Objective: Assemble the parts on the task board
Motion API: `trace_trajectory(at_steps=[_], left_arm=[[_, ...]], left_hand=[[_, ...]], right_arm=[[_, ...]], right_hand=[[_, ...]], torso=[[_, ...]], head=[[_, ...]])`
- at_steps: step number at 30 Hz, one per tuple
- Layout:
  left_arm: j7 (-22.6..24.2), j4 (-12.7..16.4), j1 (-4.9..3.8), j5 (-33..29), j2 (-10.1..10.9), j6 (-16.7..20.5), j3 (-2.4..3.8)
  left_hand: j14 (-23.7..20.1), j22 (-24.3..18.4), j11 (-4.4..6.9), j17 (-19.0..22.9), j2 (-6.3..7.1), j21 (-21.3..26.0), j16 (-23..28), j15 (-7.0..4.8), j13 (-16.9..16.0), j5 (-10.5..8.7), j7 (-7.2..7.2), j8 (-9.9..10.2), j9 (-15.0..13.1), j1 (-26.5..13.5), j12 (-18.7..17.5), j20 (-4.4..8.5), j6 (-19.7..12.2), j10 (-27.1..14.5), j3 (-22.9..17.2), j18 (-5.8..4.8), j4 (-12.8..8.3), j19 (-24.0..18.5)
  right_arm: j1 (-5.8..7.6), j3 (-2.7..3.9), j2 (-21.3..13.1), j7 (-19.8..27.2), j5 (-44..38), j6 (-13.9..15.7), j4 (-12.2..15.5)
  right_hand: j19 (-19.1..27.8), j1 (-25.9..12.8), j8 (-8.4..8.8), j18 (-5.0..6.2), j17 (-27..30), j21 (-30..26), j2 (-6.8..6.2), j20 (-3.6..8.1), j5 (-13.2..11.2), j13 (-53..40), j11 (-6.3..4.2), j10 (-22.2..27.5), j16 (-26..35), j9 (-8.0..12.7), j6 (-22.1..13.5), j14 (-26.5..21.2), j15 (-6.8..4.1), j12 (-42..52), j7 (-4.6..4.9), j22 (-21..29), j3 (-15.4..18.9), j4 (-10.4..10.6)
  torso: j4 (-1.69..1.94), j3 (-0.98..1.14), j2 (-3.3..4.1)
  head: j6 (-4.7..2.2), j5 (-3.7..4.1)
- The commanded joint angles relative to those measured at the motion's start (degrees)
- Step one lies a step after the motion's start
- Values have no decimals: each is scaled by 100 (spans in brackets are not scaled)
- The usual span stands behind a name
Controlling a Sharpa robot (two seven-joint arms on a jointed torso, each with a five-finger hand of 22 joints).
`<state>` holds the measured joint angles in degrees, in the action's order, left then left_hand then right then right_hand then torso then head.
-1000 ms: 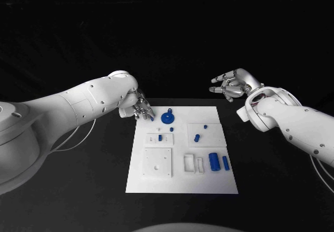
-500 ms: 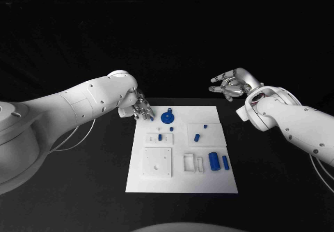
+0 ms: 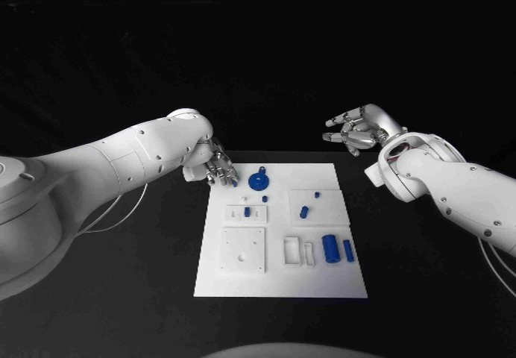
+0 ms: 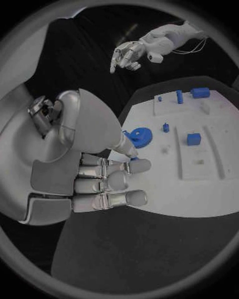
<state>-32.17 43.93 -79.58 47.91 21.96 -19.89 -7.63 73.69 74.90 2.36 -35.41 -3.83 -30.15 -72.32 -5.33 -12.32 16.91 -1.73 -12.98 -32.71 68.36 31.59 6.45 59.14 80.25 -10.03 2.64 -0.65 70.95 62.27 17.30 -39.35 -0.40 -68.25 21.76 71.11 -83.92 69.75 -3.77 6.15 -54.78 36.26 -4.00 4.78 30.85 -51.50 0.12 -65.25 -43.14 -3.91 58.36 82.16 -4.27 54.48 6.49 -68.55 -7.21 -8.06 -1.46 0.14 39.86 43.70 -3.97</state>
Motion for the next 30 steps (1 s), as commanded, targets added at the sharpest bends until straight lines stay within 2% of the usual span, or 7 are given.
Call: trace_trajectory(at_steps=[1, 10, 14, 16, 23, 26, 30], left_arm=[[-19, 7, 37, 7, -3, -124, -19], [-7, 12, 40, 6, 3, -141, -20], [-3, 14, 40, 6, 2, -157, -21], [4, 16, 41, 6, 3, -162, -21], [33, 11, 42, -18, 5, -151, -21], [42, 7, 42, -38, 5, -127, -21], [44, 8, 42, -80, 6, -39, -21]], left_hand=[[-8, 109, 13, 17, 26, -5, -16, -26, 8, 130, -13, 20, 7, -15, -20, 18, -56, -15, -67, -11, -4, -19], [-11, 110, 9, 36, 44, -10, -12, -20, 11, 389, -31, 14, 20, -51, -23, 11, -97, -23, -208, -1, 0, -21], [-12, 111, 5, 36, 48, -14, -15, -18, 18, 692, -41, -5, 2, -34, -33, 11, -117, -23, -306, 2, -63, -25], [-11, 114, 1, 26, 25, -23, -22, -15, 24, 889, -57, -26, -24, -26, -40, 11, -141, -17, -410, 5, -138, -27], [-8, 119, -8, 21, -13, -69, -29, -11, 40, 1303, -98, -77, -90, -103, -60, 9, -175, -4, -688, 27, -403, -44], [19, 125, -8, -22, -17, -114, -50, -17, 44, 1628, -115, -82, -92, -124, -63, 16, -143, 26, -849, 47, -582, -48], [98, 120, 11, -156, -41, -206, -100, -28, 54, 1697, -87, -79, -84, -272, -78, 20, -23, 115, -976, 70, -746, -51]], right_arm=[[1, 4, 3, 17, -51, -13, 8], [1, 4, 2, 19, -51, -13, 7], [1, 4, 2, 19, -51, -15, 6], [1, 4, 2, 19, -51, -17, 5], [1, 3, 0, 20, -51, -23, 4], [1, 3, -3, 19, -51, -25, 5], [1, 3, -7, 17, -51, -29, 8]], right_hand=[[-287, -26, 21, 116, 2, 23, -30, 39, 7, -9, -15, 14, 30, 8, 9, 43, 15, 1, -2, -3, -21, 9], [-286, -30, 21, 116, 0, 20, -30, 39, 5, -15, -14, 9, 31, 8, 7, 44, 15, 7, -3, -1, -15, 22], [-286, -30, 21, 116, 0, 20, -30, 39, 5, -15, -14, 9, 31, 8, 7, 44, 15, 7, -3, -1, -15, 22], [-286, -30, 21, 116, 0, 20, -30, 39, 5, -15, -14, 9, 31, 8, 7, 44, 15, 7, -3, -1, -15, 22], [-286, -30, 21, 116, 0, 20, -30, 39, 5, -15, -14, 9, 31, 8, 7, 44, 15, 7, -3, -1, -15, 22], [-286, -30, 21, 116, 0, 20, -30, 39, 5, -15, -14, 9, 31, 8, 7, 44, 15, 7, -3, -1, -15, 22], [-286, -30, 21, 116, 0, 20, -30, 39, 5, -15, -14, 9, 31, 8, 7, 44, 15, 7, -3, -1, -15, 22]], torso=[[2, 0, 1], [6, 1, 4], [4, 0, 0], [6, -1, 0], [4, 1, -1], [5, 2, 2], [6, 2, 1]], head=[[-1, 6], [-4, 6], [-2, 2], [-4, 1], [-6, -1], [-14, 0], [-19, -4]])
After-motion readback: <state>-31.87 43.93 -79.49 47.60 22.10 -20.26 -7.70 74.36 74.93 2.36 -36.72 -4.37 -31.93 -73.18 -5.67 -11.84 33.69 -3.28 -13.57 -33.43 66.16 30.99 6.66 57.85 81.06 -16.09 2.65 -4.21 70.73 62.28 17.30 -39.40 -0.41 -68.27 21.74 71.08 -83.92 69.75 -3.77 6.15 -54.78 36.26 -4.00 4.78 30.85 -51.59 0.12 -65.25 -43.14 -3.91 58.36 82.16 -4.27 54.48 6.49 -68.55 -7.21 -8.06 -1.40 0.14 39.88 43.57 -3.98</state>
